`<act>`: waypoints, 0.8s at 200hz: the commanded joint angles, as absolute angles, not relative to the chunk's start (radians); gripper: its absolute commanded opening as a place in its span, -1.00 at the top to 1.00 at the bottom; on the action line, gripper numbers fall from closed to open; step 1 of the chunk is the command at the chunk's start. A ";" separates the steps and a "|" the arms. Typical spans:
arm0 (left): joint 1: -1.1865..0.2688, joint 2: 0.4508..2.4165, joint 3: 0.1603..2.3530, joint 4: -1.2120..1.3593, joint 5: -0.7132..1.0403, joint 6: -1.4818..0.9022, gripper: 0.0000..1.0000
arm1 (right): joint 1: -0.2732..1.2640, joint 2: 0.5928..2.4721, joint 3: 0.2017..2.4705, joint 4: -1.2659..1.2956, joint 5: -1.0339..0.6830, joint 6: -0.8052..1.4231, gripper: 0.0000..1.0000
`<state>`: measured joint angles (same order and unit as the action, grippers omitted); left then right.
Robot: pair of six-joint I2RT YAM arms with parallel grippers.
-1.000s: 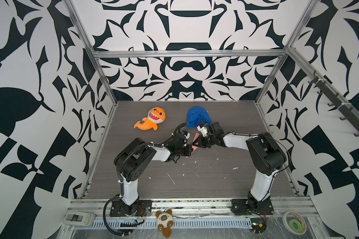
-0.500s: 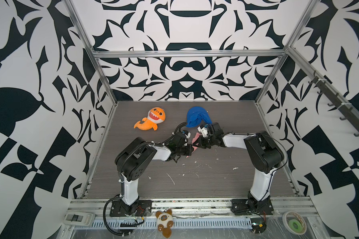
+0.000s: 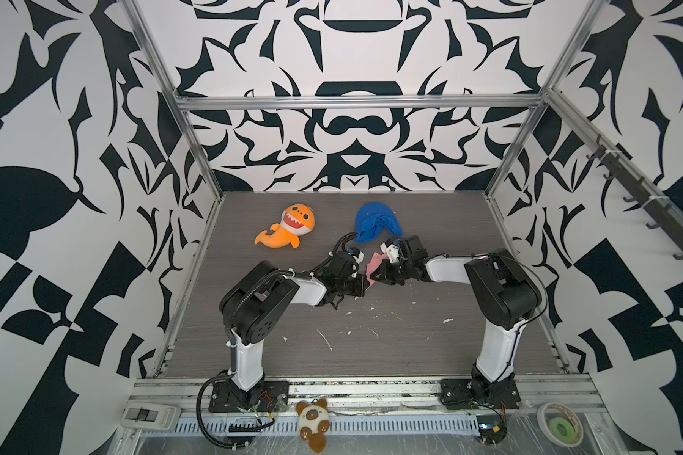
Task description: Fold a paper plane with a square sheet of paper (pick it up from the middle)
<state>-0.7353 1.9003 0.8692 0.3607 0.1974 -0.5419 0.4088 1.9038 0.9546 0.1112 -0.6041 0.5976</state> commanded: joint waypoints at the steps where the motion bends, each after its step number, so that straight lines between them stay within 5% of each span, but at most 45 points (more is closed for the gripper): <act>1: -0.736 1.971 0.828 0.112 0.122 -0.518 0.80 | 0.399 1.858 0.944 0.113 -0.547 0.613 0.78; 160: -0.736 1.931 0.846 0.101 0.145 -0.530 0.72 | 0.397 1.887 0.926 0.071 -0.509 0.643 0.79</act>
<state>-0.7357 1.8969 0.8845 0.3309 0.1951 -0.5270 0.4046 1.8988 0.9520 0.1097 -0.5591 0.6346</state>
